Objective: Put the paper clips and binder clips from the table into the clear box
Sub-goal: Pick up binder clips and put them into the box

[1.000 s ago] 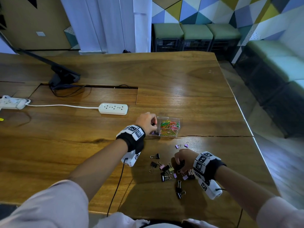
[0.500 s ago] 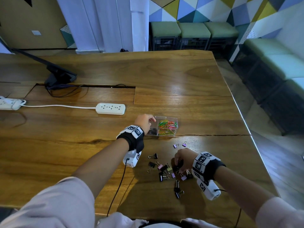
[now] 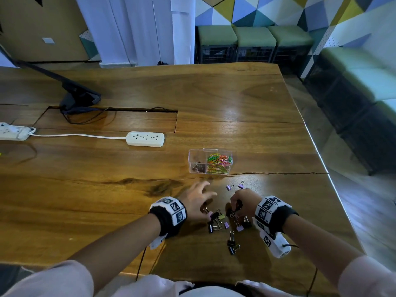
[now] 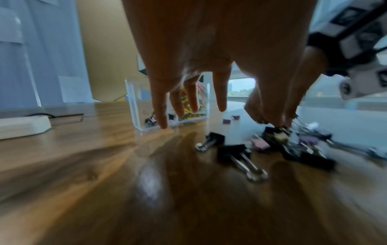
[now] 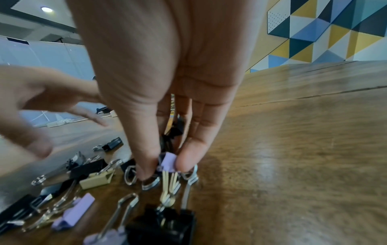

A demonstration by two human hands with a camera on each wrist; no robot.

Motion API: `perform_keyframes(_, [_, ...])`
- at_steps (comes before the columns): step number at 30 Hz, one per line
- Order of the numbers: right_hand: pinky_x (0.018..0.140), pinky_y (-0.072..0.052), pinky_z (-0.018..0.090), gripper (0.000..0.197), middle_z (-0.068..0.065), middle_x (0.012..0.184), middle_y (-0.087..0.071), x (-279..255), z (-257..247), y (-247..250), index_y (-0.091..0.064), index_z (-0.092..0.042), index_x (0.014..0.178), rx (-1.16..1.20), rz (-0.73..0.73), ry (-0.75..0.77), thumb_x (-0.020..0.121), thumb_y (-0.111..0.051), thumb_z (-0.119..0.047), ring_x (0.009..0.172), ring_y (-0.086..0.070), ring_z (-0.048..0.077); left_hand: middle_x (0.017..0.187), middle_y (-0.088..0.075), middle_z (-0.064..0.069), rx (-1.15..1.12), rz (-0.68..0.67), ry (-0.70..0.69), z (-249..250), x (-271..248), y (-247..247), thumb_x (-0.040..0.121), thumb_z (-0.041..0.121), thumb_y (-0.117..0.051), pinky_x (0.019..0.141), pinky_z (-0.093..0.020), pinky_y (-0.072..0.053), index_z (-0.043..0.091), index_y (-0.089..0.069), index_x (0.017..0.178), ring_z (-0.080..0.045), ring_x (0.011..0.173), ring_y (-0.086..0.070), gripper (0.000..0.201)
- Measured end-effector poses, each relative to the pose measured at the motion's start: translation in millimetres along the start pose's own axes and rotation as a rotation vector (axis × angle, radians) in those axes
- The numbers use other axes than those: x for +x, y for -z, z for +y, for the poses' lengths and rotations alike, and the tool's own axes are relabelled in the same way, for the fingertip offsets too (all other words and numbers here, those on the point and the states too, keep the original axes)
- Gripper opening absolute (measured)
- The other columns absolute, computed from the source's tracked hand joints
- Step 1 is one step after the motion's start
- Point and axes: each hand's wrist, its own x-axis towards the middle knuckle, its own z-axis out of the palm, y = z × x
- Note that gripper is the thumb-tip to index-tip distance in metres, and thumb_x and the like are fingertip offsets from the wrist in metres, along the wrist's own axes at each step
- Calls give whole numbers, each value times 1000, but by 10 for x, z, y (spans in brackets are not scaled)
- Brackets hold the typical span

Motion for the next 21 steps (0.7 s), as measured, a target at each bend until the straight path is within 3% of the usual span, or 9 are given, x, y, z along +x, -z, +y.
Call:
perform_keyframes(4, [78,-43,16,19,-3,108,-64,-7,0,4,-68,-17,93,5,-3,5,76,-73,-20,102,-57,13,157,17,-2,51,-153,31,96,-47,-261,78,53,-65,116,-58,-11,40,-11,147,-32,145,12,89])
perform_keyframes(8, [76,-40,16,17,-4,105,-64,-16,14,-11,-68,-16,91,9,18,23,76,-74,-20,100,-56,11,155,26,-5,127,-187,30,107,-104,-412,89,51,-51,115,-57,-8,39,1,148,-36,142,21,80])
perform_keyframes(10, [80,-42,16,16,-5,104,-64,-23,24,-24,-69,-15,89,15,38,30,75,-74,-21,96,-55,9,157,21,-4,112,-169,26,110,-143,-421,93,42,-49,116,-53,-14,37,-3,149,-34,144,17,72])
perform_keyframes(12, [82,-44,18,15,-4,102,-65,-21,39,-31,-69,-14,88,23,49,38,75,-75,-20,89,-50,6,158,8,-4,82,-115,37,100,-167,-397,96,27,-49,113,-49,-27,34,-14,148,-30,146,7,64])
perform_keyframes(15, [84,-46,19,15,-1,100,-66,-3,48,-15,-68,-13,88,16,50,45,76,-74,-19,88,-53,8,151,-20,-7,-34,-6,70,66,-178,-358,95,13,-45,98,-39,-44,24,-32,143,-25,137,-27,50])
perform_keyframes(18, [91,-49,25,15,-1,101,-66,46,22,27,-68,-13,91,-13,39,73,77,-72,-18,98,-59,13,136,-36,-6,29,101,8,26,-179,-321,92,10,-49,89,-38,-49,18,-45,131,-24,119,-39,40])
perform_keyframes(21, [82,-52,22,9,-3,95,-64,80,-18,133,-67,-18,84,62,15,45,77,-71,-13,93,-60,13,121,-43,-4,1,150,9,-30,-143,-316,88,10,-56,93,-39,-47,17,-53,115,-22,108,-44,28])
